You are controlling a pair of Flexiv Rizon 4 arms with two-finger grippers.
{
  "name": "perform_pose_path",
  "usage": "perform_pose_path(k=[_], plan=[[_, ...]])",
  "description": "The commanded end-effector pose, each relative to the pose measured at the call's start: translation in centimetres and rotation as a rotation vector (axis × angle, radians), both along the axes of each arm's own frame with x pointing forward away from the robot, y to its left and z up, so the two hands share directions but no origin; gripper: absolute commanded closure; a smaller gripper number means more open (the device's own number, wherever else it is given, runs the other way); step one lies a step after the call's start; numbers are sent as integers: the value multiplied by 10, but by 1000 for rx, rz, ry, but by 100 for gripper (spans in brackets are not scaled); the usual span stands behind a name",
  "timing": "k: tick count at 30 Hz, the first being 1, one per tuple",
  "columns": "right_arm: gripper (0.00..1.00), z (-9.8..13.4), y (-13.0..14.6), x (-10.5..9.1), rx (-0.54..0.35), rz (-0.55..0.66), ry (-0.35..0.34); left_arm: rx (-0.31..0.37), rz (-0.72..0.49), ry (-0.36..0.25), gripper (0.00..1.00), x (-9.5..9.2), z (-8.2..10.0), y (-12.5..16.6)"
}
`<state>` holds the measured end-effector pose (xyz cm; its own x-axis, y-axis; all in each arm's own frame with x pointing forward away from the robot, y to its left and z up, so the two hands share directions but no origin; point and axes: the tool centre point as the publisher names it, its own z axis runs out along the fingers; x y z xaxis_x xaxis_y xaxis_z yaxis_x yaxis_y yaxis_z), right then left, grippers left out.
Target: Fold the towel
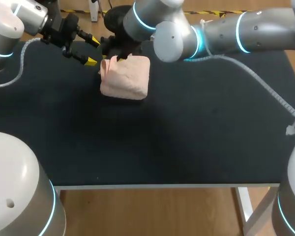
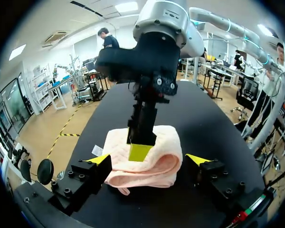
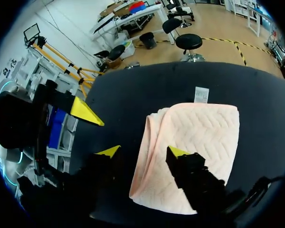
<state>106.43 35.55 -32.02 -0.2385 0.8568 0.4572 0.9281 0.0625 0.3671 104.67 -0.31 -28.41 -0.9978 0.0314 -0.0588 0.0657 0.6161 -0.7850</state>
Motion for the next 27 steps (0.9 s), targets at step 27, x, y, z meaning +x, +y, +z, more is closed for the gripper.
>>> perform_pose_path(k=[27], plan=[[0,12,-112,-27,-170,436,-299,-1,0,-2,0,0,-1,0]])
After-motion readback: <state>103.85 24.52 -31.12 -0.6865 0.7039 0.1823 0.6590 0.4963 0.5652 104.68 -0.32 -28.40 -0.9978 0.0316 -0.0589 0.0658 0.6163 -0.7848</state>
